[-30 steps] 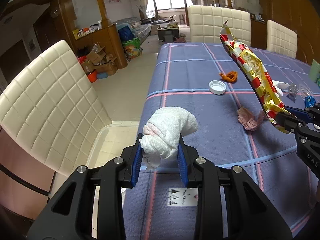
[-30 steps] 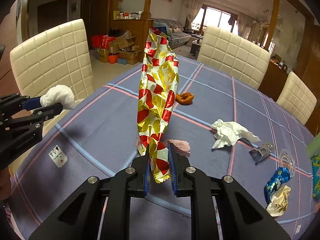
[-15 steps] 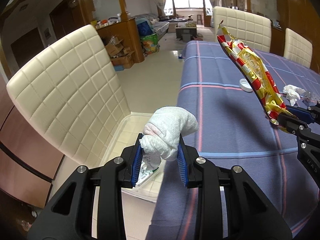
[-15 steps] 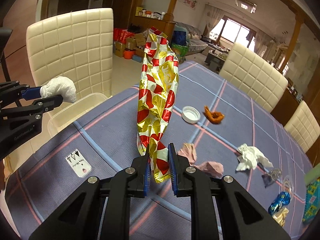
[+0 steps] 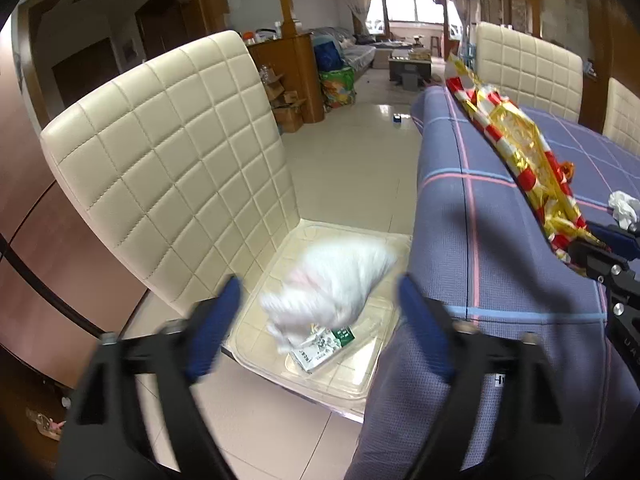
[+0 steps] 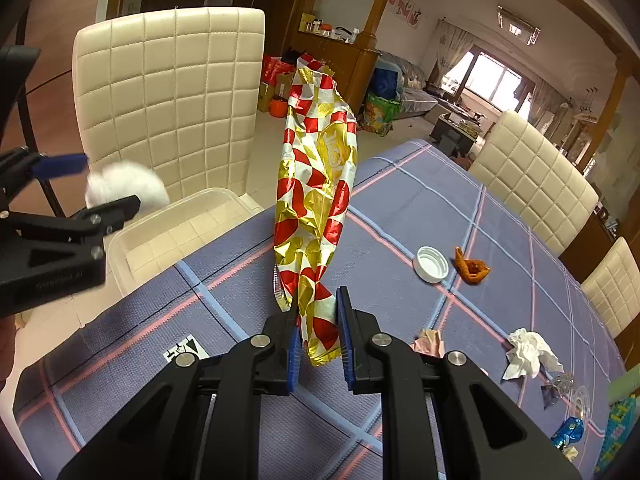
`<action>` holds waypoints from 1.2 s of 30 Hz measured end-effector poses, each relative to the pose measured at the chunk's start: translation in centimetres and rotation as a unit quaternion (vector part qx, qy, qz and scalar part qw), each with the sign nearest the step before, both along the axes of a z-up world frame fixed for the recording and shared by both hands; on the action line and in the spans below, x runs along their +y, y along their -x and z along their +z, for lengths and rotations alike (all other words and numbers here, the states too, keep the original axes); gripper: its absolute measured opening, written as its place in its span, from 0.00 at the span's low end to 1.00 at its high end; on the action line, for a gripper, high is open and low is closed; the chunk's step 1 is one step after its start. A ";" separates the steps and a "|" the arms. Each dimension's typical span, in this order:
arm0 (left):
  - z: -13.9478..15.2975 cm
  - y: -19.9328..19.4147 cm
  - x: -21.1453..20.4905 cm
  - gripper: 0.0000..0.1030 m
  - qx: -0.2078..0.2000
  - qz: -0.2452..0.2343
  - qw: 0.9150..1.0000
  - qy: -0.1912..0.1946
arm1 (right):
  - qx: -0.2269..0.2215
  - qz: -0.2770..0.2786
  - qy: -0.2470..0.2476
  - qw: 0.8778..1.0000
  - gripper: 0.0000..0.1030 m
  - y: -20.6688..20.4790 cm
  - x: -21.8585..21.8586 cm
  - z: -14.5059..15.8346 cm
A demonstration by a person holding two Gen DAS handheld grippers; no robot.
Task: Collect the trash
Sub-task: 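Carry the cloth bundle over the bin and open the left tool to drop it, then swing the red-gold wrapper over the bin and open the right tool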
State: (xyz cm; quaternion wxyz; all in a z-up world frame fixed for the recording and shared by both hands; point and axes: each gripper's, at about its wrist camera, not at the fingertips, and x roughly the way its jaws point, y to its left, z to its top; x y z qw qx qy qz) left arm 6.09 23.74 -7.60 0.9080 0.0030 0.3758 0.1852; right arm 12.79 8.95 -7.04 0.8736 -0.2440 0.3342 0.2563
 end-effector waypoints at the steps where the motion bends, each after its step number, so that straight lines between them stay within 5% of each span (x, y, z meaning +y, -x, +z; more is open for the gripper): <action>1: 0.1 0.1 0.1 0.90 -0.007 0.004 1.000 -0.003 | 0.001 0.001 0.001 1.000 0.16 0.0 0.1 -0.1; 22: -1.2 2.1 3.9 0.90 -0.003 0.050 0.999 0.001 | -0.018 0.061 0.036 0.997 0.17 0.2 5.7 -1.6; 24: -1.4 2.2 4.0 0.90 -0.001 0.051 0.999 0.003 | -0.017 0.068 0.033 0.997 0.28 0.2 6.1 -1.6; 26: -1.5 2.2 4.1 0.90 0.002 0.051 0.999 0.004 | -0.025 0.066 0.035 0.997 0.67 0.2 6.2 -1.6; 29: -1.6 2.3 4.1 0.90 0.003 0.051 0.999 0.003 | -0.060 0.063 0.035 0.996 0.69 0.7 6.0 -1.5; 36: -1.4 1.9 3.5 0.90 0.004 0.043 0.999 0.007 | -0.055 0.046 0.017 0.997 0.69 0.5 4.3 -0.7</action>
